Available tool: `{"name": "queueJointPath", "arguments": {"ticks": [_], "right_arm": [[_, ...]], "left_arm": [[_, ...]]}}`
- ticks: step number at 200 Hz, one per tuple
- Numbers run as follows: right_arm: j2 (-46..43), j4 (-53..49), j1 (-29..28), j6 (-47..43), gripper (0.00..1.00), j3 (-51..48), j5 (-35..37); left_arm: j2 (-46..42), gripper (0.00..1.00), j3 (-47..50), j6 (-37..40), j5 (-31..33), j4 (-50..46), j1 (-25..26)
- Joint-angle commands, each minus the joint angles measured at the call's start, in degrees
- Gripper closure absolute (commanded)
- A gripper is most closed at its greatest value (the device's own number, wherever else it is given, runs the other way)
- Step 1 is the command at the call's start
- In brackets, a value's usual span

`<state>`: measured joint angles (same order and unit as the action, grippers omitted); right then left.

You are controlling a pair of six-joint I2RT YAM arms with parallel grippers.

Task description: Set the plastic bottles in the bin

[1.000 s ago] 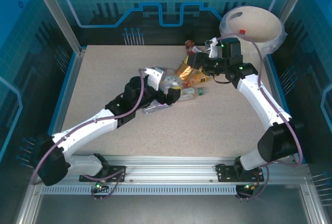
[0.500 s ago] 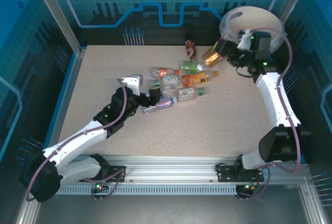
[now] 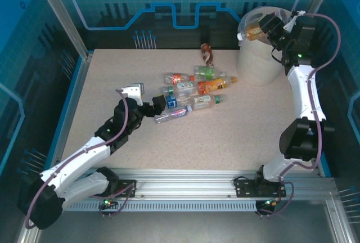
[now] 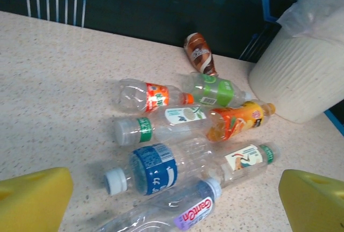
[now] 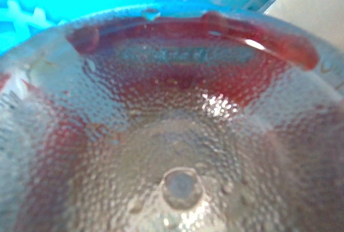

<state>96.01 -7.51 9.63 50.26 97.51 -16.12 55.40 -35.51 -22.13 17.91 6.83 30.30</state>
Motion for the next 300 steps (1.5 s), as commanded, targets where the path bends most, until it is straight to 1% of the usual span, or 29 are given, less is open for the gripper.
{"name": "queueJointPath", "arguments": {"ticks": [1,25,58,81,92,128,145,174,208,231,242,257,279,300], "right_arm": [[1.71,7.8,1.74,4.57,0.49,2.11,5.02],[2.84,12.11,3.45,8.1,0.49,0.65,5.14],[4.06,19.64,5.97,15.53,0.49,-3.98,4.67],[5.12,20.98,6.63,16.7,0.49,-5.5,6.2],[6.06,19.49,6.63,14.83,0.49,-4.48,6.54],[9.43,9.83,6.26,6.82,0.46,2.35,4.62],[9.47,6.54,5.61,2.85,0.45,3.69,5.84],[10.55,2.43,4.66,-2.01,0.41,6.4,6.72],[14.16,-3.41,2.64,-9.85,0.36,14.04,5.86],[18.33,-9.13,0.74,-16.54,0.34,21.78,5.91],[20.51,-12.47,-0.18,-19.29,0.33,25.77,7.08],[23.35,-16.07,-1.38,-22.09,0.33,30.88,8.37],[27.13,-20.47,-2.63,-24.27,0.32,37.63,9.59],[29.76,-23.86,-3.79,-26.16,0.31,42.0,10.83]], "left_arm": [[-1.51,0.01,1.35,-1.73,2.77,-2.59,-0.82],[-2.29,0.01,2.02,-2.12,3.36,-2.81,-1.16],[-2.16,0.01,2.5,-2.73,3.07,-2.96,-1.65],[-1.66,0.01,2.61,-3.14,3.01,-3.0,-1.91],[-1.31,0.01,2.56,-3.48,3.19,-3.29,-2.0],[0.64,0.01,1.72,-5.39,3.6,-5.9,-3.1],[2.06,0.01,0.74,-6.83,3.94,-8.32,-4.04],[5.06,0.01,-0.63,-8.75,2.66,-11.05,-5.69],[8.11,0.01,-1.91,-9.95,1.09,-12.77,-6.78],[9.57,0.01,-2.37,-10.39,-0.2,-13.4,-7.69],[10.05,0.01,-2.59,-10.58,-0.87,-13.64,-8.02],[10.58,0.01,-2.64,-10.4,-2.73,-13.28,-8.65],[12.33,0.01,-3.28,-9.94,-11.8,-12.27,-11.39],[14.47,0.01,-4.21,-10.04,-15.24,-12.28,-12.89]]}}
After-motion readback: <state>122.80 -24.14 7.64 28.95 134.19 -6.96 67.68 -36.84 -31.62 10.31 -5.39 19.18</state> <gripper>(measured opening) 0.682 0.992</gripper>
